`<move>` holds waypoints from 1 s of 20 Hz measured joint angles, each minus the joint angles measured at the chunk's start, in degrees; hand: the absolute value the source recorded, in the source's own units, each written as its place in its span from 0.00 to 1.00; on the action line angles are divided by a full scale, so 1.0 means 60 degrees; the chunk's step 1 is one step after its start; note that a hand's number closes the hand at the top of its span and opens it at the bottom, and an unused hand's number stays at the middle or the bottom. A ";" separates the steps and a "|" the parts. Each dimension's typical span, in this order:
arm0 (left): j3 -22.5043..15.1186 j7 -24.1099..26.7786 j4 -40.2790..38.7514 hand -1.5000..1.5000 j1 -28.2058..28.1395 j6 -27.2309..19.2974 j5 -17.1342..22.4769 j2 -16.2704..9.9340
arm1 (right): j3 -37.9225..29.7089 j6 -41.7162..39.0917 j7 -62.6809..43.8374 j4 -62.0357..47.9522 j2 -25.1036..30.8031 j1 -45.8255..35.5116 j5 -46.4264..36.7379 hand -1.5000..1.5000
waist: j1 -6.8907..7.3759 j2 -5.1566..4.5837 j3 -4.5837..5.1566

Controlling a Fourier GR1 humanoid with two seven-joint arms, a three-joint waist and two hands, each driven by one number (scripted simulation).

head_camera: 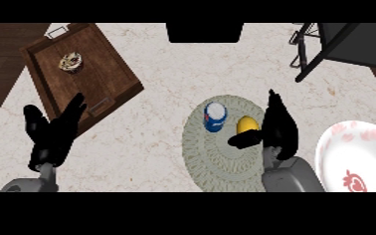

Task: Pick the lemon from the placemat and place it in the tiered shelf

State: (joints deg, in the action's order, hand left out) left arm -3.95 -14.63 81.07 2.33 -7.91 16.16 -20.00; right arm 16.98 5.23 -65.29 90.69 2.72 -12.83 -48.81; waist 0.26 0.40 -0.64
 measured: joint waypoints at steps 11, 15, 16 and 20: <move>0.0290 0.0109 -0.0088 0.50 -0.0016 0.0323 -0.0043 0.0103 | -0.0471 0.0322 0.0434 -0.1479 -0.0377 -0.0092 -0.0930 0.00 | 0.0002 0.0005 -0.0013; 0.0287 0.0143 -0.0285 0.50 0.0146 0.0267 -0.0216 0.0295 | -0.0496 0.0800 0.0824 -0.1867 -0.0398 0.0054 -0.0949 0.00 | -0.0013 0.0021 -0.0043; 0.0317 0.0163 -0.0309 0.50 0.0153 0.0295 -0.0207 0.0329 | -0.0536 0.0868 0.0873 -0.1926 -0.0404 0.0023 -0.0938 0.00 | -0.0013 0.0023 -0.0048; 0.0380 -0.0089 -0.0294 0.50 0.0249 0.0267 -0.0326 0.0365 | -0.0676 0.1258 0.1134 -0.2441 -0.0421 -0.0136 -0.0941 0.00 | 0.0000 0.0011 -0.0025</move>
State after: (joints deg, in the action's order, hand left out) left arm -1.67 -15.17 79.31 3.82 -6.31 14.21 -17.81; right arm 12.92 12.78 -58.49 76.05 0.20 -13.65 -54.46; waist 0.26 0.47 -0.79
